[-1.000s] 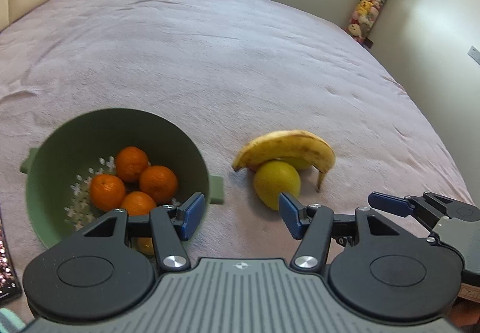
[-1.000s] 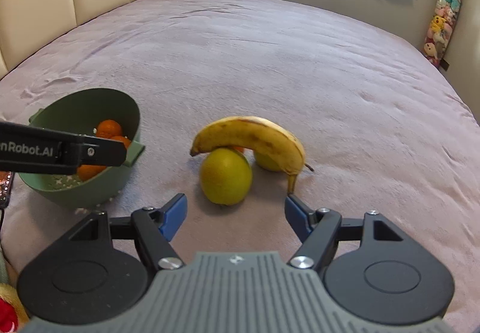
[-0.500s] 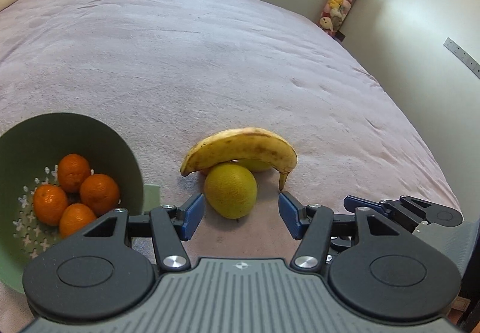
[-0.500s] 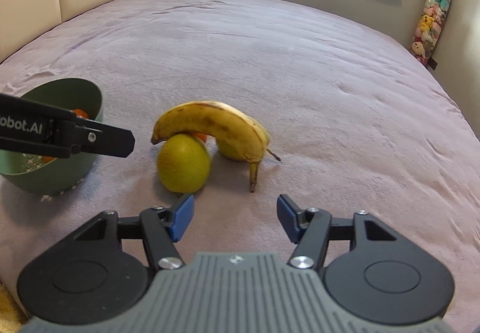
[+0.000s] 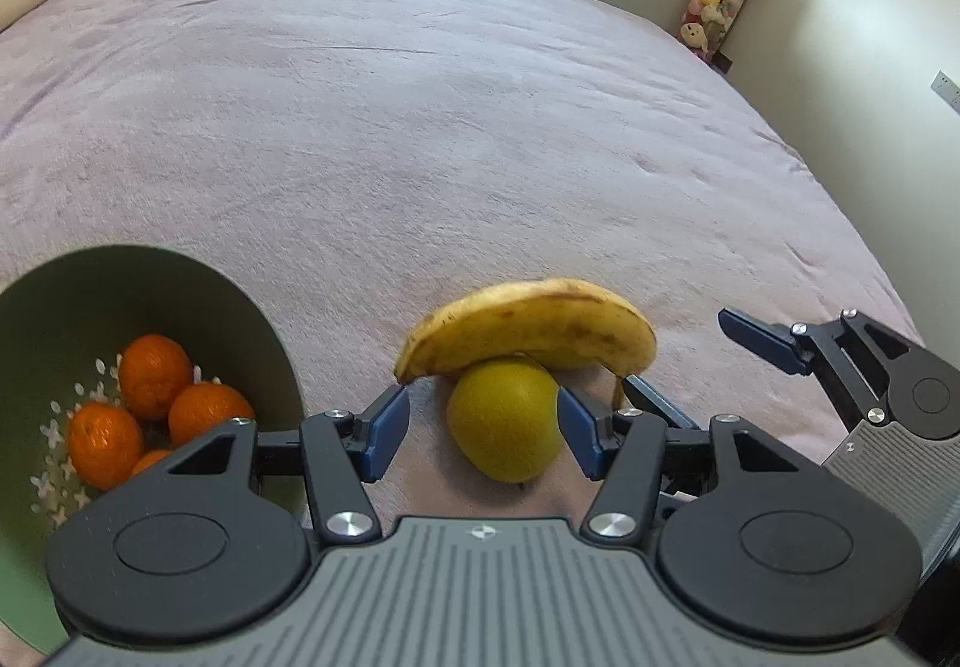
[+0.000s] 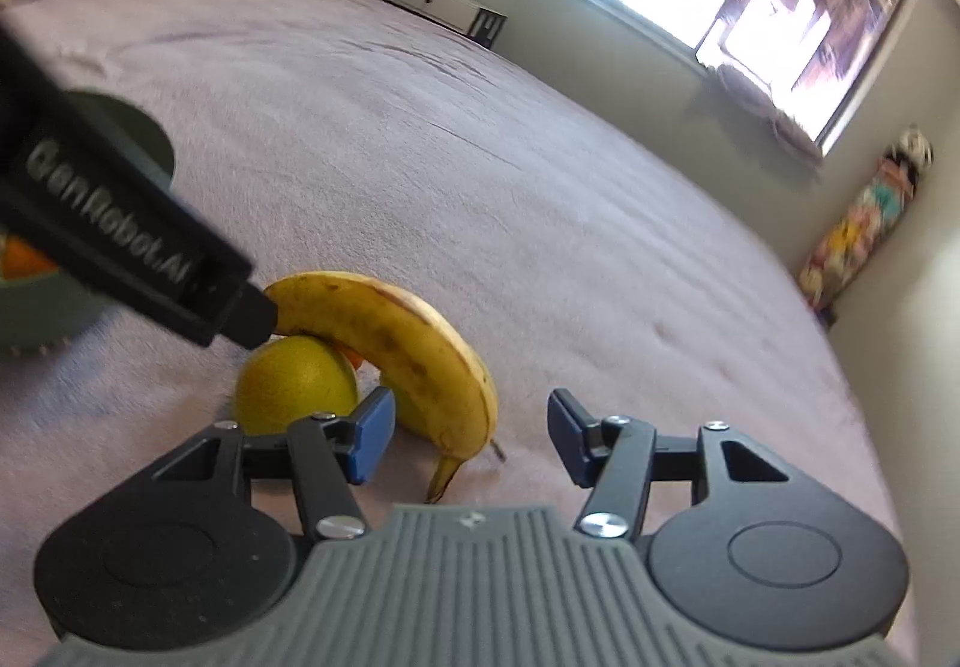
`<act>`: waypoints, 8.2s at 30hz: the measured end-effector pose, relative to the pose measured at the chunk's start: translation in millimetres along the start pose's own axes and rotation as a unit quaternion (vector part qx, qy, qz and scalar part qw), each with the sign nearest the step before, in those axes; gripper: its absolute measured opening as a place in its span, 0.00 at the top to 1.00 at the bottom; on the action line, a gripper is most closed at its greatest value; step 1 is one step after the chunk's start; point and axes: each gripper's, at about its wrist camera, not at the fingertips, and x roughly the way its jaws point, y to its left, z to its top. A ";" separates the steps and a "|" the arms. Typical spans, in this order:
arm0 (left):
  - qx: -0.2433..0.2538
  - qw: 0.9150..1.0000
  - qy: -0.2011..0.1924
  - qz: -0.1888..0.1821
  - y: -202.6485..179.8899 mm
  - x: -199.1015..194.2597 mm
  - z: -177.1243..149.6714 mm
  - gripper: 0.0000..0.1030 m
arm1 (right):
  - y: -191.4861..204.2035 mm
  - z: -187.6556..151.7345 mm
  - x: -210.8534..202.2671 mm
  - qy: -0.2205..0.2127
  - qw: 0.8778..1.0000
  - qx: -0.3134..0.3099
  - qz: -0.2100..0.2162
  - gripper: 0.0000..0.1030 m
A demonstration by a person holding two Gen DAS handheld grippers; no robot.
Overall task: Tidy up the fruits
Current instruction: 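Grasp the banana with the right tool while the left tool approaches the pear, then close the left tool around the green pear while the right tool holds the banana, then carry the pear and banana over the green colander with both tools, then open the left tool to drop the pear in while the right tool lowers the banana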
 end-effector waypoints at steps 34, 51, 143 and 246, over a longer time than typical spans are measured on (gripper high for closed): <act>-0.045 0.999 0.015 0.016 31.3 11.3 15.1 0.36 | 38.5 -10.1 49.0 0.010 0.981 -0.196 -0.010 0.60; -0.015 1.000 0.011 -0.024 15.3 9.8 8.7 0.39 | -19.9 -12.6 17.8 0.049 0.997 0.031 0.043 0.64; 0.094 0.994 0.029 -0.042 -19.7 55.0 -9.4 0.27 | -82.5 -39.3 32.8 0.104 0.913 0.333 0.210 0.65; -0.108 0.974 0.042 0.194 145.6 -61.1 5.4 0.25 | 35.1 75.9 1.2 0.032 0.913 0.275 0.298 0.66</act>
